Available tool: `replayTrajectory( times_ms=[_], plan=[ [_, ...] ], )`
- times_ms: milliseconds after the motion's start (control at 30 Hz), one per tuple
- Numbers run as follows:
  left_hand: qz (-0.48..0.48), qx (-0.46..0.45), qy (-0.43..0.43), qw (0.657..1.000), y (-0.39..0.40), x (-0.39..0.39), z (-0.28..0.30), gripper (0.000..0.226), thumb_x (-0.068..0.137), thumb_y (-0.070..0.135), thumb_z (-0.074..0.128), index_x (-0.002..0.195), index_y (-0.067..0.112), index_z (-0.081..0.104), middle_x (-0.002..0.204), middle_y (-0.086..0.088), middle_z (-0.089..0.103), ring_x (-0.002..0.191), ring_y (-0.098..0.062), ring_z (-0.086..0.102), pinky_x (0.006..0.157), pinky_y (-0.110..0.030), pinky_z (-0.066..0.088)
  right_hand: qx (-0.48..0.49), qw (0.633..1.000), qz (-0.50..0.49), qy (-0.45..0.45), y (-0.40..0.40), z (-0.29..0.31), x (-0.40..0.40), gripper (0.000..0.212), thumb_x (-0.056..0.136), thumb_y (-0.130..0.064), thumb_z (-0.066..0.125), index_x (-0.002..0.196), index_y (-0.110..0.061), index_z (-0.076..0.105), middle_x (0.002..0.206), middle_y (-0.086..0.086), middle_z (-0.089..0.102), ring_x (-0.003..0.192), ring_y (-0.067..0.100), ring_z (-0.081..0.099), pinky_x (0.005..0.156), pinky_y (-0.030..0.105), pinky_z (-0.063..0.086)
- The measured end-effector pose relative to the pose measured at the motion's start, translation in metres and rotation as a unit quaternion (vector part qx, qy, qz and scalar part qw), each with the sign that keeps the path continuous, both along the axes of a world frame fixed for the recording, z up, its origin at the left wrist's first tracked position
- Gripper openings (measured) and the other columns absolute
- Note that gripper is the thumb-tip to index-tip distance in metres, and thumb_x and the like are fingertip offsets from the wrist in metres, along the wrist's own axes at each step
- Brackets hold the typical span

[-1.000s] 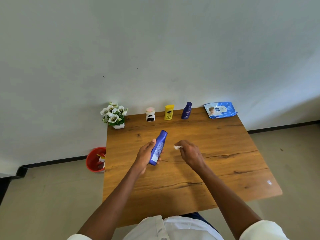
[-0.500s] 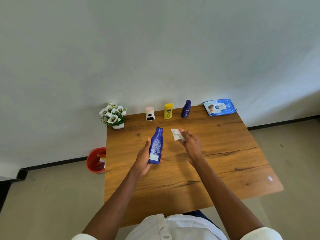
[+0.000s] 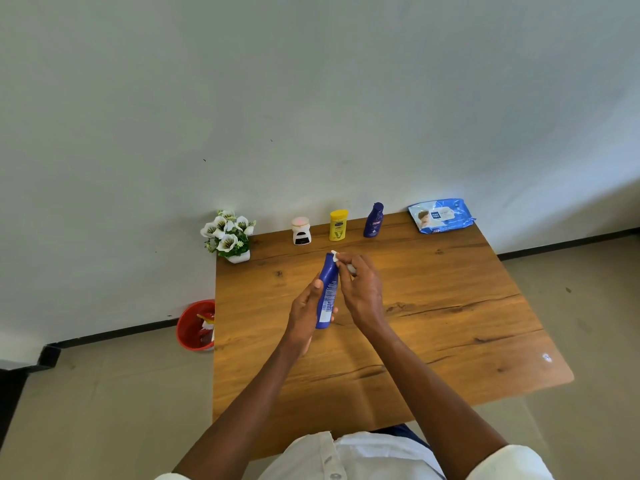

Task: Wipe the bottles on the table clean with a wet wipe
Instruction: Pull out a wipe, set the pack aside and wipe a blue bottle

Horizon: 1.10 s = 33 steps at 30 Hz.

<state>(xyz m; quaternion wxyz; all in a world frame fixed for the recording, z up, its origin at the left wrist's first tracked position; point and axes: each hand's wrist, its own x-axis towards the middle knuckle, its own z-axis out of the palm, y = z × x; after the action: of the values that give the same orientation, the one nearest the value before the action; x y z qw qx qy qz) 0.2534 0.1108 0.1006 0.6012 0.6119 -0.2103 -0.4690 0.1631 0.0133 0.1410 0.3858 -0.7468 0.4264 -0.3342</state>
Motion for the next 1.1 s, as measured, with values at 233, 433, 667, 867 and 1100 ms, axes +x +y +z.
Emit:
replayTrajectory(
  times_ms=[233, 433, 667, 867, 1100],
  plan=[
    [0.027, -0.014, -0.058, 0.998, 0.001, -0.008, -0.004, 0.077, 0.086, 0.072, 0.056, 0.15, 0.03, 0.045, 0.113, -0.014, 0.07, 0.087, -0.021, 0.067, 0.072, -0.035, 0.054, 0.099, 0.993, -0.064, -0.027, 0.004, 0.002, 0.006, 0.009, 0.097, -0.019, 0.063, 0.104, -0.02, 0.068, 0.102, -0.005, 0.066, 0.091, 0.004, 0.061, 0.08, 0.026, 0.053],
    [0.034, -0.019, -0.074, 0.996, 0.002, -0.002, -0.003, 0.065, 0.095, 0.062, 0.051, 0.149, 0.026, 0.046, 0.11, -0.008, 0.073, 0.091, -0.027, 0.068, 0.078, -0.036, 0.057, 0.014, 0.999, 0.014, 0.036, 0.012, 0.005, 0.008, 0.018, 0.099, -0.02, 0.061, 0.115, -0.014, 0.067, 0.113, -0.001, 0.061, 0.095, 0.004, 0.057, 0.075, 0.015, 0.049],
    [0.039, -0.035, -0.091, 0.994, 0.004, 0.002, 0.009, 0.075, 0.089, 0.069, 0.053, 0.149, 0.024, 0.048, 0.112, -0.01, 0.071, 0.088, -0.015, 0.067, 0.07, -0.026, 0.055, -0.002, 1.0, 0.007, -0.011, 0.009, 0.002, 0.007, 0.017, 0.099, -0.016, 0.06, 0.115, -0.015, 0.068, 0.11, -0.006, 0.062, 0.094, 0.005, 0.061, 0.073, 0.012, 0.049],
    [0.028, -0.022, -0.053, 0.998, 0.005, 0.003, 0.002, 0.054, 0.102, 0.051, 0.048, 0.148, 0.024, 0.048, 0.101, -0.008, 0.071, 0.08, -0.024, 0.065, 0.066, -0.035, 0.056, 0.127, 0.99, -0.038, -0.046, 0.005, 0.001, 0.008, 0.015, 0.097, -0.021, 0.063, 0.111, -0.022, 0.068, 0.107, -0.009, 0.068, 0.092, -0.004, 0.06, 0.074, 0.014, 0.047],
    [0.021, -0.003, -0.017, 1.0, 0.006, 0.002, 0.012, 0.052, 0.101, 0.047, 0.042, 0.133, 0.01, 0.059, 0.093, -0.008, 0.072, 0.078, -0.02, 0.067, 0.066, -0.03, 0.056, 0.131, 0.991, -0.005, 0.04, -0.002, -0.012, 0.004, 0.019, 0.097, -0.021, 0.061, 0.113, -0.017, 0.071, 0.111, -0.001, 0.073, 0.1, 0.011, 0.066, 0.087, 0.036, 0.056]
  ],
)
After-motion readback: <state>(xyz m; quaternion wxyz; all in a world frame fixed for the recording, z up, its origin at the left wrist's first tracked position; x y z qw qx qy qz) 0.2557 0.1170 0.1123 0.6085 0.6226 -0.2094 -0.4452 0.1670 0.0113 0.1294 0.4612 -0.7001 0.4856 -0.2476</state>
